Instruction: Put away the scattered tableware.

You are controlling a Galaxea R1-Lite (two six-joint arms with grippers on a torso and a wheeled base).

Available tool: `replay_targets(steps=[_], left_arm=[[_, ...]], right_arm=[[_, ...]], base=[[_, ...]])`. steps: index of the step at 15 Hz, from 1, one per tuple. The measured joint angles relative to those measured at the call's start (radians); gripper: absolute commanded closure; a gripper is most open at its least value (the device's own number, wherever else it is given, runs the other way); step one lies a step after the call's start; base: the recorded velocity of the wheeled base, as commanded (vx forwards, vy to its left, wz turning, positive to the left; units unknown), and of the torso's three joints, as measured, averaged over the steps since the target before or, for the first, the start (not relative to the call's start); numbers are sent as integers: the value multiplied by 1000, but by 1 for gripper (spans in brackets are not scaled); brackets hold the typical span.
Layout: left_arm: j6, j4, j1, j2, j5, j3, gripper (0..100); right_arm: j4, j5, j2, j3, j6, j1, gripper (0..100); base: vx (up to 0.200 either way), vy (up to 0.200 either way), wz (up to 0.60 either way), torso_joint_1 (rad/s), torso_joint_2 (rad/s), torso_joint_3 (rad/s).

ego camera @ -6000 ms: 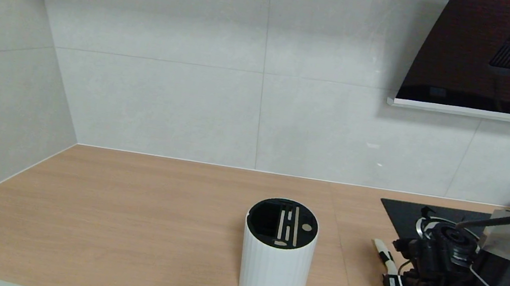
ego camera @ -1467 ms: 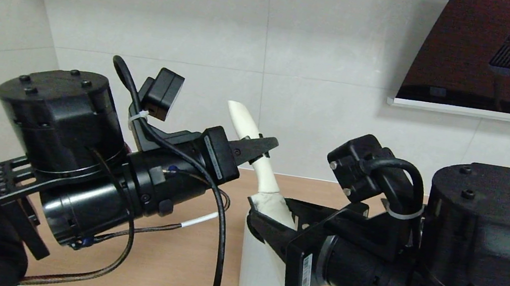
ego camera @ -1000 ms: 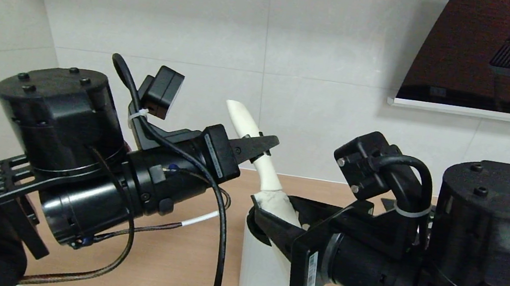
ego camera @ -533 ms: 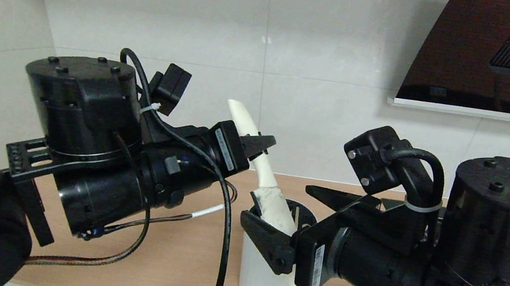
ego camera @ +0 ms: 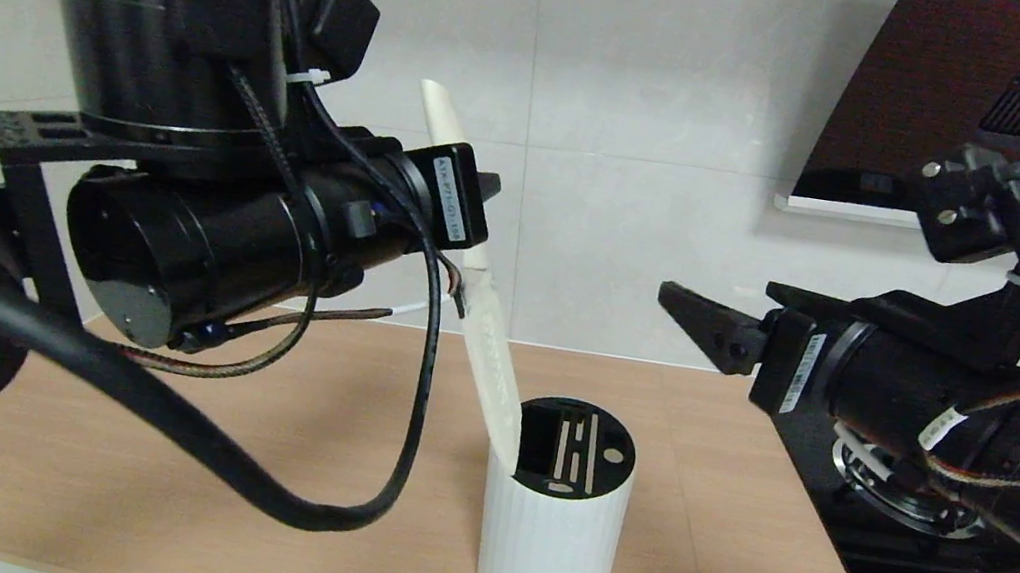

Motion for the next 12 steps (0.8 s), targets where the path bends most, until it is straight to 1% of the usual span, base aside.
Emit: replay_targets(steps=[1,2,3,5,6,7,8,9,10,12], left_arm=[[31,3,1,-5,25,-2,100],[48,0,0,-6,64,-4,100],[60,-2,-5,1,103,-12,100],[71,-36,-20,41,155,-37,100],[73,-80,-27,66,167,-37,100],[73,-100,-33,86,171,-36,100],[75,-146,-40,105,173,-30,100],[79,-222,-46,127,174,-27,100],[82,-253,-51,149,177,-22,100],[82,-264,-55,187,178,-18,100]], right_arm=[[0,1,-12,-1,-1,-32,0],[1,2,-20,-4,-1,-54,0],[-1,2,-23,-11,-1,-70,0],[0,2,-23,-14,-1,-82,0],[0,1,-24,-15,-1,-84,0],[0,1,-25,-15,-1,-87,0],[0,1,-26,-15,-1,-90,0],[0,1,-27,-15,-1,-92,0],[0,1,-26,-15,0,-97,0],[-1,1,-21,-15,0,-102,0]], base=[[0,0,0,0,0,0],[0,0,0,0,0,0],[0,0,0,0,0,0],[0,0,0,0,0,0],[0,0,0,0,0,0],[0,0,0,0,0,0],[0,0,0,0,0,0],[0,0,0,0,0,0],[0,0,0,0,0,0],[0,0,0,0,0,0]])
